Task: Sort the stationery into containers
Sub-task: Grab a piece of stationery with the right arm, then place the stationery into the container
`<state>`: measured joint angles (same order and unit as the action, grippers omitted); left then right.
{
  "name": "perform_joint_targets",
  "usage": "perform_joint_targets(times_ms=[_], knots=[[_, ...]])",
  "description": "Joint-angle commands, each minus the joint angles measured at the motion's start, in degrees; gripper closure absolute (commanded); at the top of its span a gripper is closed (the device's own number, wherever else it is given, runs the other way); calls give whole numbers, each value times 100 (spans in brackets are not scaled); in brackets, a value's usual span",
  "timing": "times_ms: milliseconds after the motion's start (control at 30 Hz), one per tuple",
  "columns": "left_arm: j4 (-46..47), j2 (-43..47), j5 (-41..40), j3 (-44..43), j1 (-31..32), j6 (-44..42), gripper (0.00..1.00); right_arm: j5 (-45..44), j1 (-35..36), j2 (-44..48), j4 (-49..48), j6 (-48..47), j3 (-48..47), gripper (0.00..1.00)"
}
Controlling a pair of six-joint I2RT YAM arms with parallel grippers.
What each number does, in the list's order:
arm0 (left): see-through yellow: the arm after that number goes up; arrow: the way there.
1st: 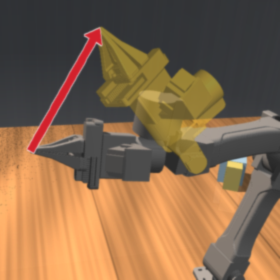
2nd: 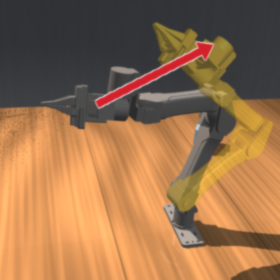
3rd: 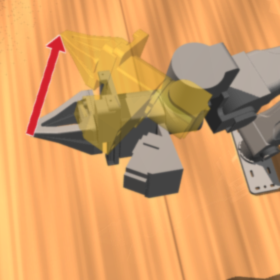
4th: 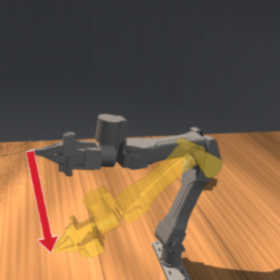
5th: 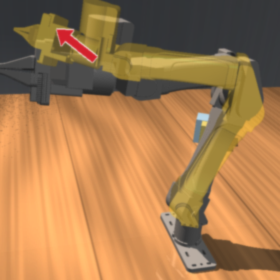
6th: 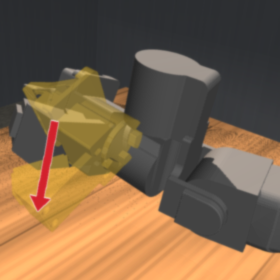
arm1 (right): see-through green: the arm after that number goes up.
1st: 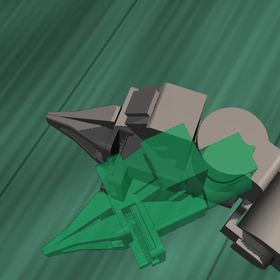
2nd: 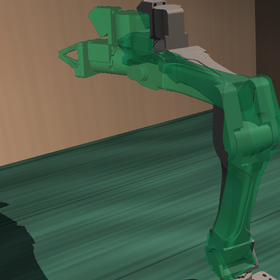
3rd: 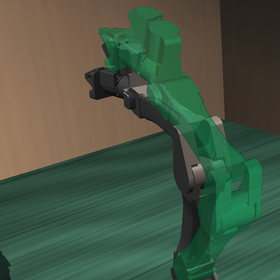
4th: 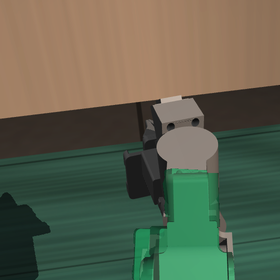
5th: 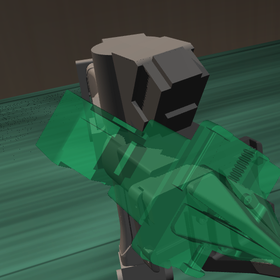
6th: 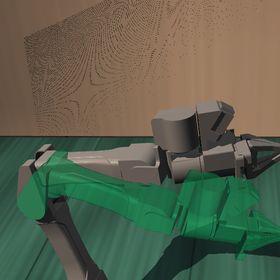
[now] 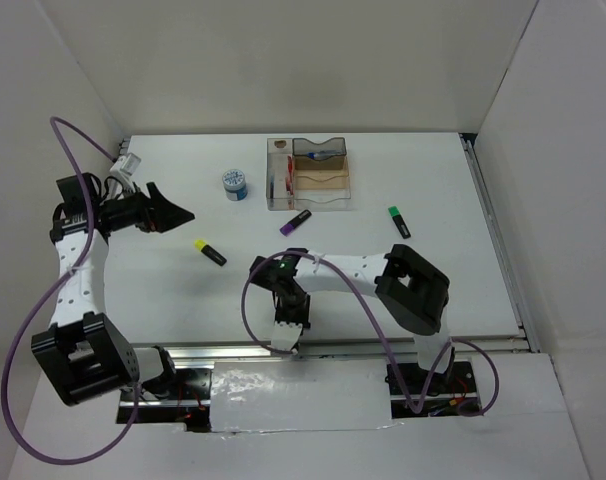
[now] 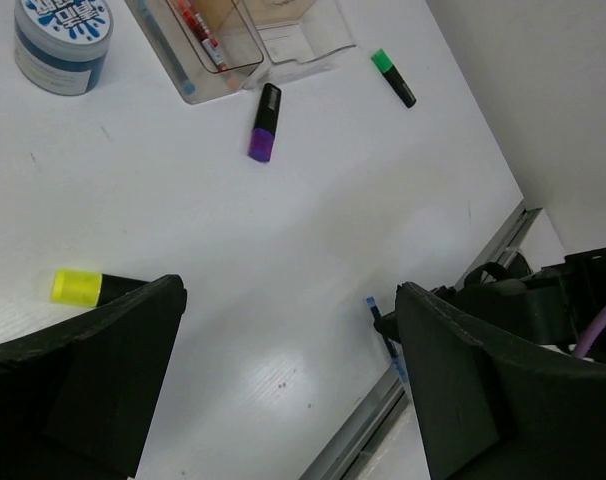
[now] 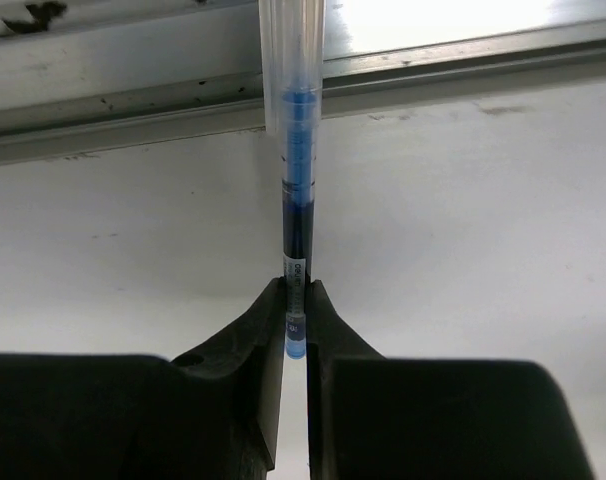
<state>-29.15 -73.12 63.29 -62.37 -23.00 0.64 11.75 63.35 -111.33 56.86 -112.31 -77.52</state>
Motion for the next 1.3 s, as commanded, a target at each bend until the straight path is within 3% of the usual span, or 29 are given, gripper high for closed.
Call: perform_joint_targets(times_ms=[0, 100, 233, 300, 333, 367, 400, 467, 500, 600, 700, 867, 967, 1267], knots=[[410, 403, -237, 5, 165, 252, 1, 660, -95, 857, 273, 454, -123, 100], [673, 570, -474, 110, 226, 497, 1, 1477, -270, 1253, 370, 1305, -474, 100], [1024, 922, -1247, 234, 340, 814, 1, 2287, -726, 1482, -455, 4523, -1184, 100], [1182, 1106, -1930, 286, 428, 963, 1, 2733, -1043, 1430, -982, 5662, -1458, 100], [1227, 1151, -2117, 313, 481, 1042, 1, 2902, -1401, 1404, -1193, 6781, -1642, 100], [1253, 1186, -2293, 322, 499, 1113, 1, 3077, -1579, 1395, -1821, 7428, -1653, 100], [1340, 1212, -2573, 339, 551, 1226, 1, 3201, -1920, 1455, -2750, 8983, -1540, 100], [1446, 1187, -2907, 348, 630, 1367, 1, 3097, -2159, 1526, -3686, 10294, -1311, 100], [1464, 1143, -2988, 331, 691, 1464, 1, 2757, -2265, 1544, -4082, 11439, -1127, 100], [1473, 985, -3356, 278, 823, 1683, 1, 1993, -2573, 1309, -5060, 12702, -1247, 100], [1447, 853, -3840, 217, 990, 1886, 1, 1350, -2872, 704, -4923, 13427, -1888, 100], [1754, 931, -4350, 453, 1315, 1983, 1, 927, -3232, -616, -4035, 13823, -3810, 100], [1799, 940, -4579, 515, 1465, 1905, 1, 619, -3390, -1364, -3744, 14060, -4428, 100], [1658, 791, -4729, 498, 1588, 1544, 1, 187, -3628, -2252, -4157, 14105, -4571, 100]])
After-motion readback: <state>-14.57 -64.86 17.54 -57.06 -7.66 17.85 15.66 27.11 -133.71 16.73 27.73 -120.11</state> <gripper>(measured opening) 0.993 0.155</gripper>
